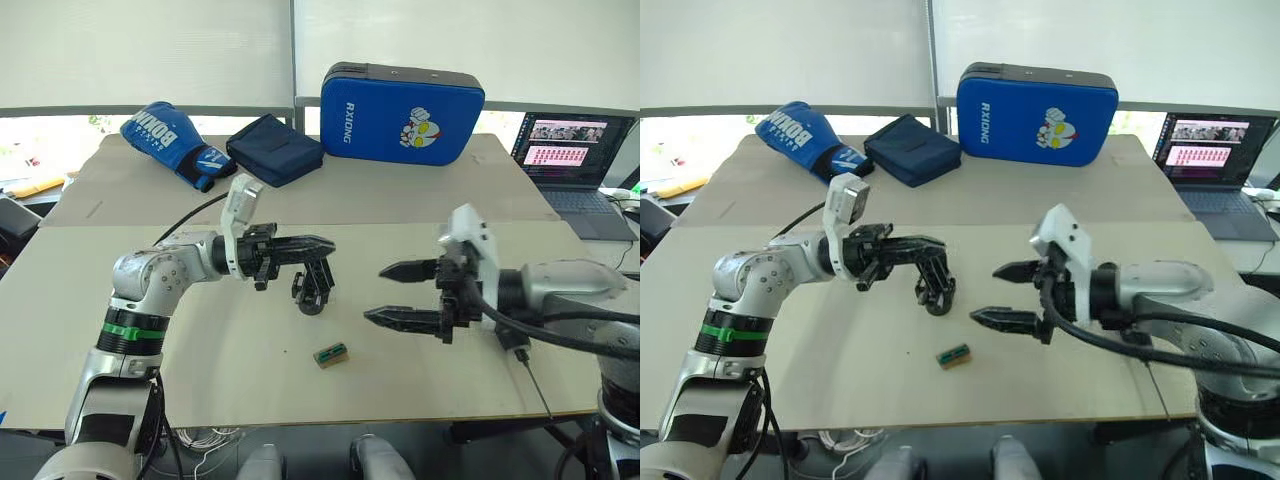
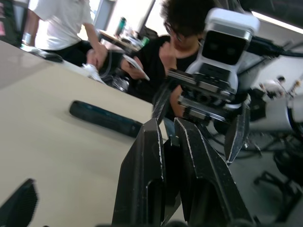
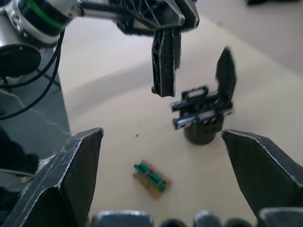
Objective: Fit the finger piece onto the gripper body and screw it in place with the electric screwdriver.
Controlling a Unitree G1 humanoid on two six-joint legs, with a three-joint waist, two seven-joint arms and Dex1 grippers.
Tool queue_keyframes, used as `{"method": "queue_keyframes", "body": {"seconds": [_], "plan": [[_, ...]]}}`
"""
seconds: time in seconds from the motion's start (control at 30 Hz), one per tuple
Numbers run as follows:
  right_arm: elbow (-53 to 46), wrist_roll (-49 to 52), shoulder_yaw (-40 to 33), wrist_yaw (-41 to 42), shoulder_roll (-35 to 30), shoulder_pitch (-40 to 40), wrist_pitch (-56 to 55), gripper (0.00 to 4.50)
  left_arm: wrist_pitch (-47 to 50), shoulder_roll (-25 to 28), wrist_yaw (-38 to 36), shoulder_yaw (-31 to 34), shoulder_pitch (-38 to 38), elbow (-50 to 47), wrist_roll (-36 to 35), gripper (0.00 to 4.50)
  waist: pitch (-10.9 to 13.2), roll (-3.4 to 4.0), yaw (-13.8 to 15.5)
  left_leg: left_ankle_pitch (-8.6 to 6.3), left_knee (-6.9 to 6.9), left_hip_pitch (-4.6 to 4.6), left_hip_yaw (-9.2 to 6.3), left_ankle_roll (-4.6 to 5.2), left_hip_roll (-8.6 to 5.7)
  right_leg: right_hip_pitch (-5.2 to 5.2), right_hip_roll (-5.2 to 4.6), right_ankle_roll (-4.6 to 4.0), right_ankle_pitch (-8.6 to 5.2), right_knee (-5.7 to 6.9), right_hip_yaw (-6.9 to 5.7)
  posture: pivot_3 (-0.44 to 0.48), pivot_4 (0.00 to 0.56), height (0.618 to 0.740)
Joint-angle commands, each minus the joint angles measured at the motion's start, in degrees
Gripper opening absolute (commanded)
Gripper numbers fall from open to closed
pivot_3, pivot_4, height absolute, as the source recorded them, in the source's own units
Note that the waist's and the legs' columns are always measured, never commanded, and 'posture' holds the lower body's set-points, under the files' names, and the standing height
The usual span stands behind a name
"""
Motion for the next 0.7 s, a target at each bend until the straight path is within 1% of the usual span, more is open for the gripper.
{"method": "queue_keyframes", "body": {"seconds": [0.03, 0.17, 0.33, 0.6, 0.63, 0.67, 0.7], "plan": [[1.0, 1.9, 2.4, -3.9, 3.1, -2.8, 2.2, 4.43, -1.5, -0.8, -3.2, -1.5, -1.3, -0.4, 1.8, 0.0, 0.0, 0.02, 0.0, 0.0, 0.0, -0.03, 0.0, 0.0, 0.0, -0.03, 0.0, 0.0, 0.0, 0.0, 0.0, 0.0, 0.15, 0.74], [2.8, 2.4, 4.6, -6.0, 6.0, -4.0, 2.6, 4.43, -2.7, -1.3, -6.0, -3.4, -1.5, 0.4, 4.2, 0.0, 0.0, 0.03, 0.1, 0.0, 0.01, -0.16, -0.02, 0.0, -0.01, -0.11, -0.02, 0.02, 0.0, -0.01, -0.01, 0.0, 0.15, 0.74], [5.2, 4.6, 4.6, -7.2, 8.7, -4.5, 4.0, 4.43, -1.9, -2.8, -6.5, -3.1, -1.3, -0.3, 4.7, 0.0, 0.0, 0.03, 0.2, 0.0, 0.03, -0.24, -0.05, 0.0, -0.01, -0.17, -0.03, 0.03, 0.0, -0.02, -0.04, 0.0, 0.15, 0.74], [7.2, 6.6, 4.5, -8.5, 10.2, -6.1, 5.2, 4.43, -1.8, -3.5, -6.7, -3.6, -0.3, -0.9, 5.4, 0.0, 0.0, 0.03, 0.2, 0.0, 0.02, -0.24, -0.09, 0.0, 0.0, -0.18, -0.02, 0.03, 0.0, 0.0, -0.05, 0.0, 0.15, 0.74], [7.4, 6.8, 4.4, -8.6, 10.3, -6.3, 5.3, 4.04, -1.8, -3.5, -6.8, -3.7, -0.3, -0.8, 5.5, 0.0, 0.0, 0.03, 0.2, 0.0, 0.02, -0.24, -0.09, 0.0, 0.0, -0.19, -0.02, 0.02, 0.0, 0.0, -0.05, 0.0, 0.15, 0.74], [7.6, 7.1, 4.3, -8.9, 10.5, -6.4, 5.3, 3.92, -1.8, -3.6, -6.9, -3.7, -0.3, -0.8, 5.5, 0.0, 0.0, 0.04, 0.2, 0.0, 0.02, -0.24, -0.09, 0.0, 0.0, -0.19, -0.02, 0.03, 0.0, 0.0, -0.05, 0.0, 0.15, 0.74], [7.8, 7.5, 4.0, -9.3, 10.8, -6.5, 5.4, 3.64, -1.8, -3.6, -6.9, -3.7, -0.2, -0.8, 5.5, 0.0, 0.0, 0.03, 0.1, 0.0, 0.02, -0.24, -0.1, 0.0, 0.0, -0.19, -0.02, 0.02, 0.0, 0.0, -0.05, 0.0, 0.15, 0.74]]}}
